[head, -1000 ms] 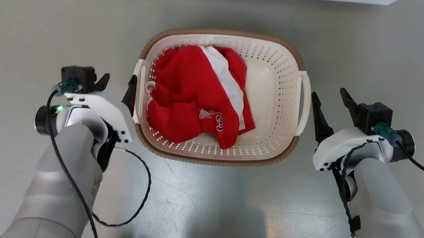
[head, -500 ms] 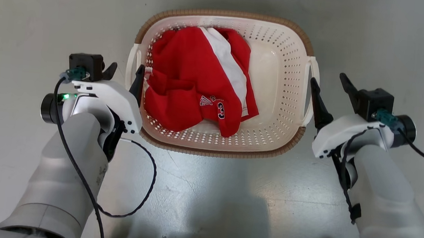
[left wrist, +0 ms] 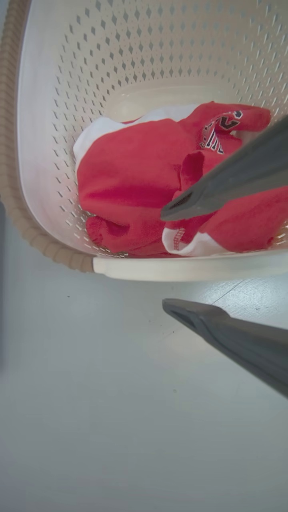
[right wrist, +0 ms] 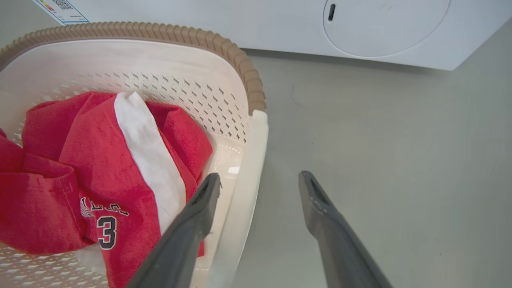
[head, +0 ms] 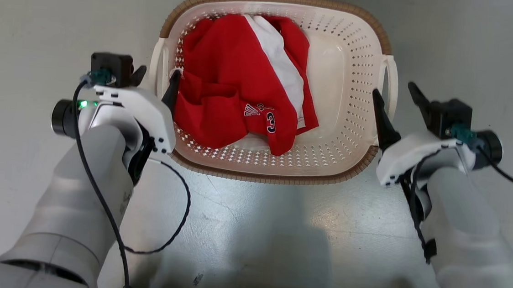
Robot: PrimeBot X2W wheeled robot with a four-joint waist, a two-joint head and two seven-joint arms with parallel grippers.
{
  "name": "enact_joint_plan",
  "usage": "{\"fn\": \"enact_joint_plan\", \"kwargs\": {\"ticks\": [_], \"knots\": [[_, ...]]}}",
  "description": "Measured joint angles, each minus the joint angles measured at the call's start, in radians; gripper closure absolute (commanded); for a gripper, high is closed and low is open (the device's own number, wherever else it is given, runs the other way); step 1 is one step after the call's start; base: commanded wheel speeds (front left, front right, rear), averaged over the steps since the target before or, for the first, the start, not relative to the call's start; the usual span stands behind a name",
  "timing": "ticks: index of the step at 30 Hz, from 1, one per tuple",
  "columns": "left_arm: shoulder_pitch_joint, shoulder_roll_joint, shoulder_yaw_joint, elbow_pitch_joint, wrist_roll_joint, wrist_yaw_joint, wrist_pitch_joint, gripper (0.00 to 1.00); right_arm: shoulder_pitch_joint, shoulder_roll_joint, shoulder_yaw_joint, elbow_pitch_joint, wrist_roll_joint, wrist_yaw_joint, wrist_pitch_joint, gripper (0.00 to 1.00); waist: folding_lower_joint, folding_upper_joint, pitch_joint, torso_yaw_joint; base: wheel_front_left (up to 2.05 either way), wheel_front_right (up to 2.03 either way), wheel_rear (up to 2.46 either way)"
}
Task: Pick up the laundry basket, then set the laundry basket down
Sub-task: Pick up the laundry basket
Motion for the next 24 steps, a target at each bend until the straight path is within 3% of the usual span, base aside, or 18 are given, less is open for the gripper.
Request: {"fn": "enact_joint_plan", "kwargs": {"ticks": [24], "knots": [[-0.066,0.0,-0.05,0.04,-0.029,0.0,0.131,0.0,-0.095,-0.004,0.083,0.109,0.049,0.0,0.0,0.0,0.0,0.0,0.037,-0.001,0.0,0.0,0.0]]}}
